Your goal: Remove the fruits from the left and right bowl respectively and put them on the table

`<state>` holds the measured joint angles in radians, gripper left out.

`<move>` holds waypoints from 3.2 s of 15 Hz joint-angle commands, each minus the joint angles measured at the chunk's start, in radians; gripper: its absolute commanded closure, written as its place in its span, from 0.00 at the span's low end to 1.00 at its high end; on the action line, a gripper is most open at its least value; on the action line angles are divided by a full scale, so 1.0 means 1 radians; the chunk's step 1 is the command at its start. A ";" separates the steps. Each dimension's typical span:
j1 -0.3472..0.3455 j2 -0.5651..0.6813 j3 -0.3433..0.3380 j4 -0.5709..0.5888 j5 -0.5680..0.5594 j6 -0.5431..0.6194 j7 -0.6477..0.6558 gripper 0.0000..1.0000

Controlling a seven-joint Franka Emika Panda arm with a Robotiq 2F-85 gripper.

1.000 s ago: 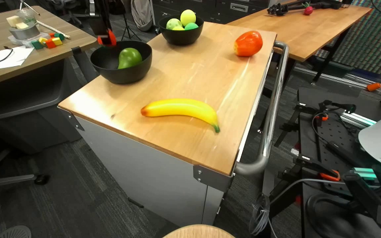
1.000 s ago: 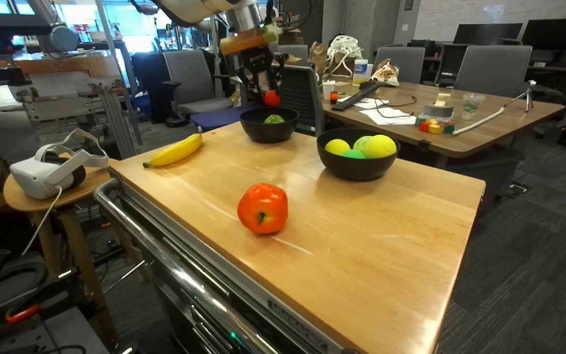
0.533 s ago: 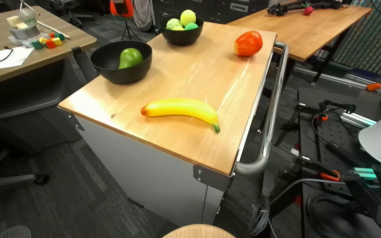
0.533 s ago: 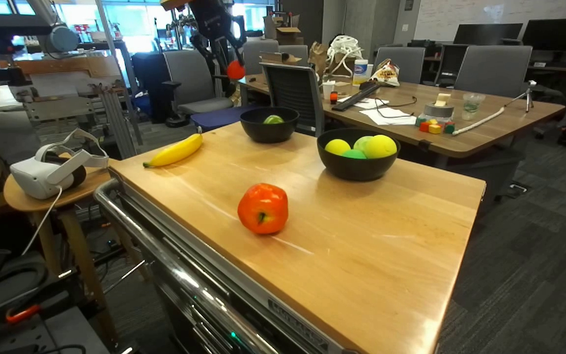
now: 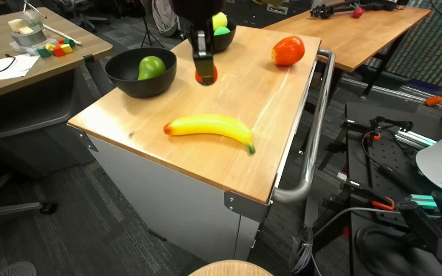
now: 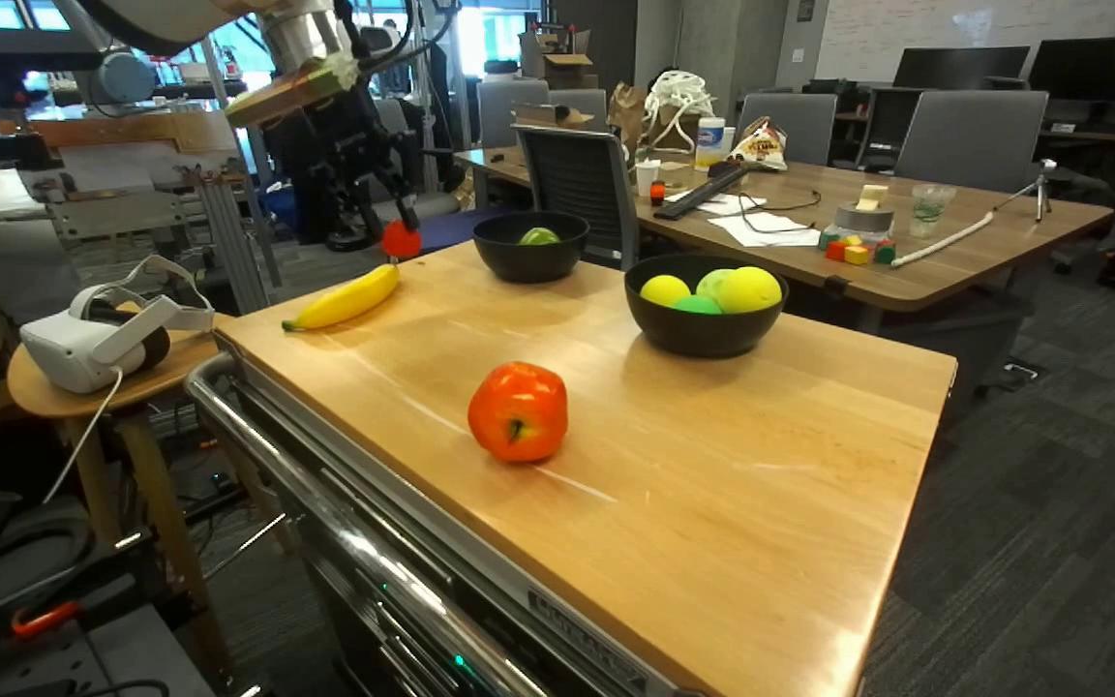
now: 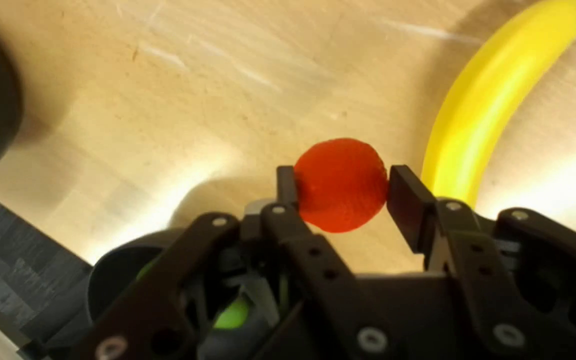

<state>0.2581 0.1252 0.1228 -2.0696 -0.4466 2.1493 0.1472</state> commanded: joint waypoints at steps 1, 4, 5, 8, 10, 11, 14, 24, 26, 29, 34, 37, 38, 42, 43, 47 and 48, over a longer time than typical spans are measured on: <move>-0.036 -0.113 -0.001 -0.255 -0.074 0.166 0.049 0.77; -0.067 -0.165 -0.011 -0.404 -0.133 0.306 0.055 0.77; -0.078 -0.190 -0.013 -0.438 -0.159 0.351 0.054 0.27; -0.111 -0.284 -0.011 -0.504 -0.222 0.483 0.047 0.12; -0.128 -0.350 -0.007 -0.509 -0.228 0.529 0.000 0.00; -0.134 -0.372 -0.006 -0.498 -0.229 0.547 -0.027 0.00; -0.147 -0.372 -0.016 -0.398 -0.206 0.608 -0.147 0.00; -0.144 -0.108 -0.064 -0.179 -0.013 0.801 -0.353 0.00; -0.139 -0.093 -0.041 -0.182 0.123 0.802 -0.489 0.00; -0.159 -0.007 0.037 -0.118 0.351 0.746 -0.740 0.00; -0.309 0.120 0.185 0.086 0.494 0.466 -1.116 0.00; -0.275 0.158 0.072 0.221 0.403 0.299 -1.138 0.00; -0.273 0.165 0.049 0.256 0.367 0.278 -1.165 0.00; -0.272 0.158 0.021 0.252 0.375 0.301 -1.202 0.00; -0.273 0.166 0.019 0.267 0.374 0.296 -1.212 0.00; -0.283 0.221 0.035 0.300 0.416 0.295 -1.261 0.00; -0.282 0.235 0.034 0.310 0.413 0.293 -1.263 0.00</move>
<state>-0.0256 0.3184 0.1554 -1.8054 -0.0518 2.4481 -1.0802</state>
